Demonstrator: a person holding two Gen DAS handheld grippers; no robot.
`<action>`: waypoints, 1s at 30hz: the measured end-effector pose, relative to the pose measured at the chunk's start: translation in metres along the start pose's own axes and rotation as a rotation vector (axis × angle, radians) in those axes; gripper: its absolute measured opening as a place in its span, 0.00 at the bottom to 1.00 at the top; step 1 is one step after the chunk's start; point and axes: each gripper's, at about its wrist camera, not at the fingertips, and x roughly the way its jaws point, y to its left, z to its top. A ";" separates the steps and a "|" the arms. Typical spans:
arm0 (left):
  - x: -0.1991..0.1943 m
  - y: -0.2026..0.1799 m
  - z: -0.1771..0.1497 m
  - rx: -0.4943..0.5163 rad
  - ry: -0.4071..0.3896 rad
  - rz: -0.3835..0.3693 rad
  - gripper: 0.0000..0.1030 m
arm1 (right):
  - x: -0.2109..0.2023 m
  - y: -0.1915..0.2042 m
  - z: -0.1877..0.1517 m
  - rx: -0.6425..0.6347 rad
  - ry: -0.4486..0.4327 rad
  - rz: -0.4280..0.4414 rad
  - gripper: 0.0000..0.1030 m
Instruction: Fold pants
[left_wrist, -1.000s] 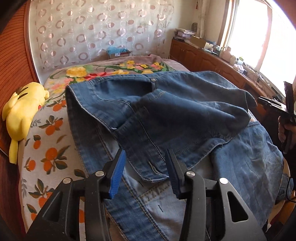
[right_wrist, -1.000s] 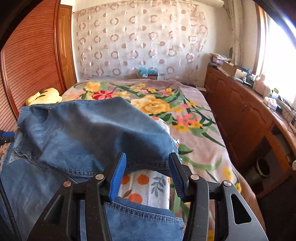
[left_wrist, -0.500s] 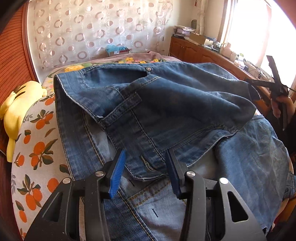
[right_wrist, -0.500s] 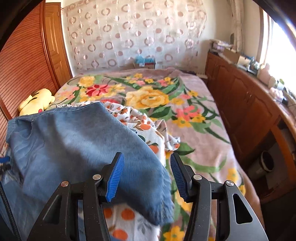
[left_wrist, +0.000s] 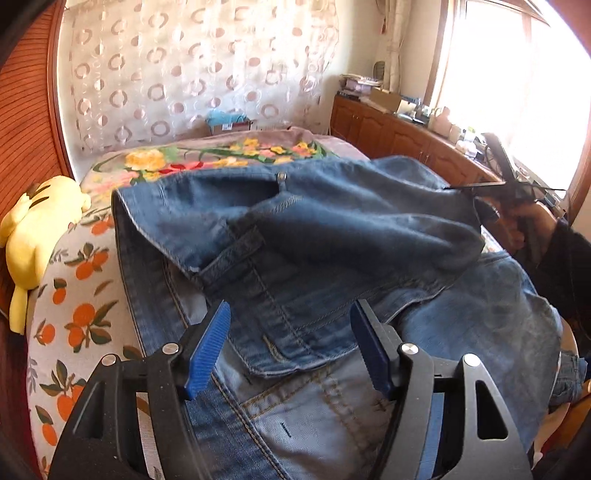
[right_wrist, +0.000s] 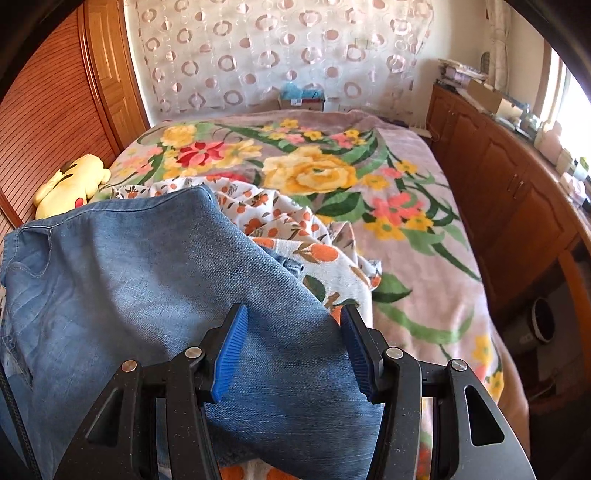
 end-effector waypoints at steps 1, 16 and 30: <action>-0.001 0.001 0.003 0.004 -0.003 0.003 0.67 | 0.001 0.000 0.000 0.001 0.002 0.021 0.38; -0.012 0.001 0.016 -0.012 -0.050 0.010 0.67 | -0.079 0.068 -0.042 -0.143 -0.163 0.223 0.05; 0.009 -0.002 0.020 -0.002 -0.073 0.009 0.67 | -0.101 0.063 -0.122 -0.137 -0.068 0.218 0.12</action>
